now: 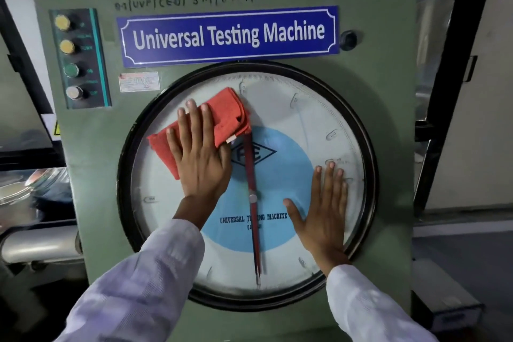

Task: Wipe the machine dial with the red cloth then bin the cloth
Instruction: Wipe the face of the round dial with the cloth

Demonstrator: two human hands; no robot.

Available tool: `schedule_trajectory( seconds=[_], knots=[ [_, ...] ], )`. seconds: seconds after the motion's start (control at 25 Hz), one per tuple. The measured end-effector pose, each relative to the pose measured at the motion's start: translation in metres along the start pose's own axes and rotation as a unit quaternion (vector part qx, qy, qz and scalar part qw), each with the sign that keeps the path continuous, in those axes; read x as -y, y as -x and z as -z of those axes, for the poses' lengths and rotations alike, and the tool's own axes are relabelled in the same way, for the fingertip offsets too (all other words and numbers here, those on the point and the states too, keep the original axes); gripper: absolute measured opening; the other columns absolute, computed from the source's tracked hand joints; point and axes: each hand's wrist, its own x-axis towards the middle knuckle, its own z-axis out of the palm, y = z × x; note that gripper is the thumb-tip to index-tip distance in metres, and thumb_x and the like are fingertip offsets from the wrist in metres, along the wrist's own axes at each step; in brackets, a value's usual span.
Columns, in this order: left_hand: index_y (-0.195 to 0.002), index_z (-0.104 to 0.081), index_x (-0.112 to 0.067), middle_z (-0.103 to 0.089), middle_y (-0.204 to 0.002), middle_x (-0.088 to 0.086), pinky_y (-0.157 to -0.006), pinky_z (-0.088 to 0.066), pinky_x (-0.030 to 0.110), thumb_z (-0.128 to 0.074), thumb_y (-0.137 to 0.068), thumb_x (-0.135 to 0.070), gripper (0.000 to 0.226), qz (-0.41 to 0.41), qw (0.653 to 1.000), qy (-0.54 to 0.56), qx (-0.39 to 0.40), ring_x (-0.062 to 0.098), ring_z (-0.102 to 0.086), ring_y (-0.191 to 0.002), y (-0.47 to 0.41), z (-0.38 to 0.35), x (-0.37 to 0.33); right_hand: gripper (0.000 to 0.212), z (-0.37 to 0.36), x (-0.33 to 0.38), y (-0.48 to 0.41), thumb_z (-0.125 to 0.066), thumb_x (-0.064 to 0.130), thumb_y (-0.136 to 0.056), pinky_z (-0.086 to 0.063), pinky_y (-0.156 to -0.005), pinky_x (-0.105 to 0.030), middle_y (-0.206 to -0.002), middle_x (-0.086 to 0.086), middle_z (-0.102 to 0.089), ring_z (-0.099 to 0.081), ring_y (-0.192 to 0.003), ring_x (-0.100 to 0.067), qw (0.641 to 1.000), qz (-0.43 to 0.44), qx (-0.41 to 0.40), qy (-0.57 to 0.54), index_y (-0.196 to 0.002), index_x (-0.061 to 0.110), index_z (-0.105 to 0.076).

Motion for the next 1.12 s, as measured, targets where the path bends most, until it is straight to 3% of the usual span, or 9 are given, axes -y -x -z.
schedule_trajectory(
  seconds=[0.16, 0.4, 0.56, 0.68, 0.84, 0.96, 1.04, 1.12],
  knots=[
    [-0.167, -0.013, -0.021, -0.009, -0.176, 0.006, -0.128, -0.004, 0.064, -0.039, -0.099, -0.042, 0.076, -0.054, 0.998, -0.024, 0.008, 0.031, -0.004, -0.163, -0.020, -0.011, -0.034, 0.098, -0.005, -0.001, 0.003, -0.039, 0.072, -0.102, -0.011, -0.135, -0.056, -0.179, -0.021, -0.006, -0.005, -0.167, -0.039, 1.000, 0.002, -0.015, -0.011, -0.170, 0.007, -0.014],
    [-0.167, -0.018, -0.026, -0.013, -0.176, 0.001, -0.128, -0.001, 0.064, -0.037, -0.103, -0.061, 0.075, -0.290, 0.955, -0.007, 0.061, 0.025, -0.006, -0.163, 0.000, -0.042, -0.110, 0.098, -0.012, -0.003, 0.004, -0.037, 0.075, -0.102, -0.014, -0.135, -0.056, -0.178, -0.021, -0.009, -0.009, -0.167, -0.037, 0.999, -0.003, -0.034, -0.018, -0.170, 0.009, -0.015],
    [-0.166, -0.019, -0.028, -0.014, -0.176, -0.002, -0.129, -0.002, 0.062, -0.030, -0.109, -0.058, 0.066, -0.328, 0.943, -0.011, 0.058, 0.021, -0.007, -0.163, 0.012, -0.052, -0.116, 0.098, -0.015, -0.005, 0.006, -0.036, 0.076, -0.102, -0.016, -0.134, -0.056, -0.177, -0.019, -0.012, -0.013, -0.167, -0.037, 0.999, -0.005, -0.044, -0.021, -0.170, 0.011, -0.011],
    [-0.166, -0.018, -0.030, -0.016, -0.175, -0.003, -0.129, -0.005, 0.061, -0.030, -0.111, -0.051, 0.060, -0.292, 0.956, -0.036, 0.016, 0.022, -0.011, -0.163, -0.002, -0.048, -0.098, 0.098, -0.014, -0.003, 0.008, -0.041, 0.076, -0.100, -0.015, -0.134, -0.060, -0.179, -0.017, -0.013, -0.010, -0.167, -0.037, 0.998, -0.015, -0.051, -0.019, -0.170, 0.012, -0.018],
    [-0.165, -0.019, -0.036, -0.018, -0.175, -0.004, -0.126, -0.004, 0.066, -0.029, -0.111, -0.051, 0.057, -0.117, 0.992, -0.035, -0.042, 0.022, -0.012, -0.162, -0.017, -0.031, -0.034, 0.099, -0.013, 0.000, 0.010, -0.039, 0.081, -0.098, -0.008, -0.133, -0.065, -0.180, -0.011, -0.009, -0.004, -0.167, -0.040, 0.998, -0.037, -0.048, -0.001, -0.171, 0.017, -0.018],
    [-0.166, -0.015, -0.036, -0.014, -0.176, -0.001, -0.124, -0.005, 0.073, -0.022, -0.111, -0.052, 0.058, 0.004, 0.999, -0.010, -0.037, 0.026, -0.008, -0.163, -0.022, -0.019, -0.015, 0.101, -0.013, 0.005, 0.017, -0.035, 0.084, -0.097, -0.009, -0.131, -0.068, -0.181, -0.013, -0.006, -0.003, -0.167, -0.040, 0.995, -0.086, -0.039, -0.013, -0.171, 0.016, -0.018],
    [-0.166, -0.013, -0.036, -0.011, -0.176, -0.001, -0.123, -0.005, 0.074, -0.022, -0.110, -0.050, 0.058, 0.020, 0.999, 0.002, -0.030, 0.029, -0.005, -0.163, -0.025, -0.019, -0.032, 0.101, -0.014, 0.007, 0.024, -0.033, 0.084, -0.098, -0.012, -0.130, -0.069, -0.181, -0.014, -0.004, -0.003, -0.168, -0.039, 0.992, -0.115, -0.039, -0.025, -0.171, 0.015, -0.019],
    [-0.166, -0.014, -0.037, -0.011, -0.176, -0.002, -0.122, -0.005, 0.076, -0.025, -0.111, -0.049, 0.057, -0.023, 0.999, -0.003, -0.023, 0.030, -0.006, -0.163, -0.028, -0.025, -0.048, 0.101, -0.015, 0.009, 0.026, -0.034, 0.083, -0.098, -0.013, -0.131, -0.068, -0.181, -0.014, -0.004, -0.003, -0.168, -0.039, 0.992, -0.119, -0.039, -0.028, -0.171, 0.016, -0.018]
  ],
)
